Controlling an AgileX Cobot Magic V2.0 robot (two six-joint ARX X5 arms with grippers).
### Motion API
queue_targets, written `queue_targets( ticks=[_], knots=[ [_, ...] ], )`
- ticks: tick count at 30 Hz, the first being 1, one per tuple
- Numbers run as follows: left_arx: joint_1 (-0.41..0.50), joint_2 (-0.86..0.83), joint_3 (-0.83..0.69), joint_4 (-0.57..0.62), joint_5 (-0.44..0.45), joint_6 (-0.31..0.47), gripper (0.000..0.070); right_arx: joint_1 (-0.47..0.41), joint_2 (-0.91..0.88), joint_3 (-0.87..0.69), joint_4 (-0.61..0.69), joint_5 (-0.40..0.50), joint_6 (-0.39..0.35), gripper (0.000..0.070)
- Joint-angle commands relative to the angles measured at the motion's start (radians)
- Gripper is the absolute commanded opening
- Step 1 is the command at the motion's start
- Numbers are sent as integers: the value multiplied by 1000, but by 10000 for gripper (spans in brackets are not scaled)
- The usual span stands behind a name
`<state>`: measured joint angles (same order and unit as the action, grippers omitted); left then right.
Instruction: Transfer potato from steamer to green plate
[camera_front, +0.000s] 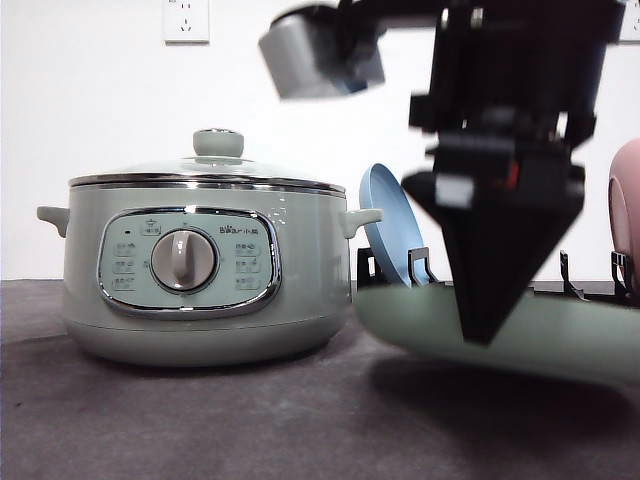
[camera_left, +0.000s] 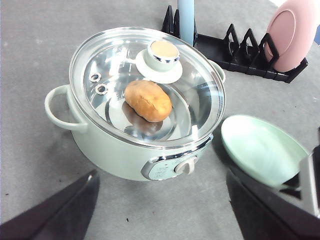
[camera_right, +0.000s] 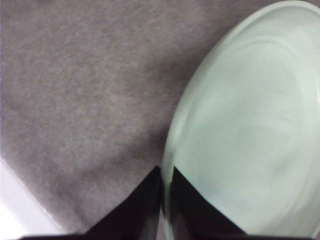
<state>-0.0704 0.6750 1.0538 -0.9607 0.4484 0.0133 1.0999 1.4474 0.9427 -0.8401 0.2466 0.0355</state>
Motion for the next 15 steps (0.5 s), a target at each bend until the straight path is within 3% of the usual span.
queue_targets(
  ticks=[1, 11, 13, 15],
  knots=[
    [-2, 5, 23, 13, 5, 13, 514, 16, 29, 0, 21, 5, 18, 6],
    [-2, 5, 23, 11, 5, 12, 514, 16, 113, -40, 63, 5, 19, 16],
    [-2, 5, 23, 11, 5, 12, 514, 15, 120, -40, 65, 5, 23, 90],
    [-2, 5, 23, 10, 5, 12, 515, 15, 122, -40, 71, 5, 34, 211]
  ],
)
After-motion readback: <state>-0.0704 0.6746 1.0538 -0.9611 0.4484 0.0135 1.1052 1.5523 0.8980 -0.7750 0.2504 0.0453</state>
